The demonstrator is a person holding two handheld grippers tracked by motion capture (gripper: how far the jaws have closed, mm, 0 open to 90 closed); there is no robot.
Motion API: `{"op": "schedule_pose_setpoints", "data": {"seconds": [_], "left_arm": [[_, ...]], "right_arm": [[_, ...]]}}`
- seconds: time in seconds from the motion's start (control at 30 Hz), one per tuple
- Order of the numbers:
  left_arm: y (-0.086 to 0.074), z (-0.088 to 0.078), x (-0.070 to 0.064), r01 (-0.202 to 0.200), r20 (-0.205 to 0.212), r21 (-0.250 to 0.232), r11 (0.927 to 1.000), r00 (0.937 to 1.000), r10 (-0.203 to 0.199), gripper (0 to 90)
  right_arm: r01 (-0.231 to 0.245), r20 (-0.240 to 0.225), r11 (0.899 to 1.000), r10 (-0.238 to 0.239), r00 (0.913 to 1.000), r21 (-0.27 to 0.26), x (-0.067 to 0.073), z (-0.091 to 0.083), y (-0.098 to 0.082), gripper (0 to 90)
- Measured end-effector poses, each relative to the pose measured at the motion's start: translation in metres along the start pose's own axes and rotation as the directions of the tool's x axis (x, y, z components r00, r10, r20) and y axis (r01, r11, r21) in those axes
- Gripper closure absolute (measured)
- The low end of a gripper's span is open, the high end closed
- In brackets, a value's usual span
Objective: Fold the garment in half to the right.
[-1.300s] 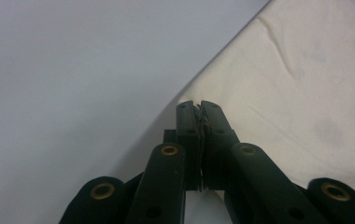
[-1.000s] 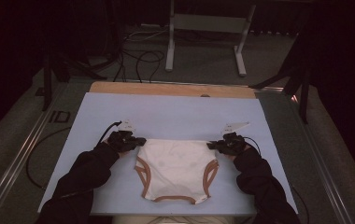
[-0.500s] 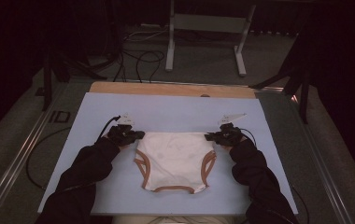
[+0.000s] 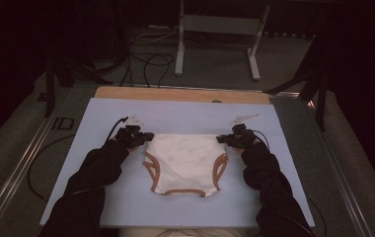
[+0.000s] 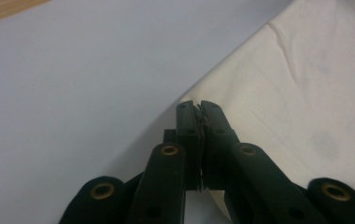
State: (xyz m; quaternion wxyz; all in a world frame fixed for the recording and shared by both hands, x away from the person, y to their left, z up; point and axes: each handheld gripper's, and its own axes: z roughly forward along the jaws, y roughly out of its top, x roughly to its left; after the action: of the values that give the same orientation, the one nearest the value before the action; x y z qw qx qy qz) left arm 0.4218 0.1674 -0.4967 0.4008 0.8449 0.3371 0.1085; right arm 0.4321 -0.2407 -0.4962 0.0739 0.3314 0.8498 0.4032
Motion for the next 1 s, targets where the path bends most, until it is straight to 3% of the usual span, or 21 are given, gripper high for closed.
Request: {"op": "schedule_pose_setpoints", "data": {"seconds": [0.2,0.53,1.0], "left_arm": [[0.006,0.004,0.004,0.017,-0.005,-0.015,0.9997,0.9998,-0.017,88.5],[0.018,0.008,0.011,0.009,-0.030,-0.026,0.9996,0.9995,-0.010,88.4],[0.025,0.021,0.022,0.047,-0.064,-0.048,0.9977,0.9967,-0.050,88.3]], "right_arm": [[-0.008,0.019,1.000,0.008,0.9998,-0.002,-0.006,0.000,0.004,87.6],[-0.024,0.057,0.999,0.025,0.9981,-0.026,-0.011,0.002,0.011,87.6],[-0.045,0.101,0.998,0.049,0.9937,-0.045,-0.023,0.013,0.016,87.6]]}}
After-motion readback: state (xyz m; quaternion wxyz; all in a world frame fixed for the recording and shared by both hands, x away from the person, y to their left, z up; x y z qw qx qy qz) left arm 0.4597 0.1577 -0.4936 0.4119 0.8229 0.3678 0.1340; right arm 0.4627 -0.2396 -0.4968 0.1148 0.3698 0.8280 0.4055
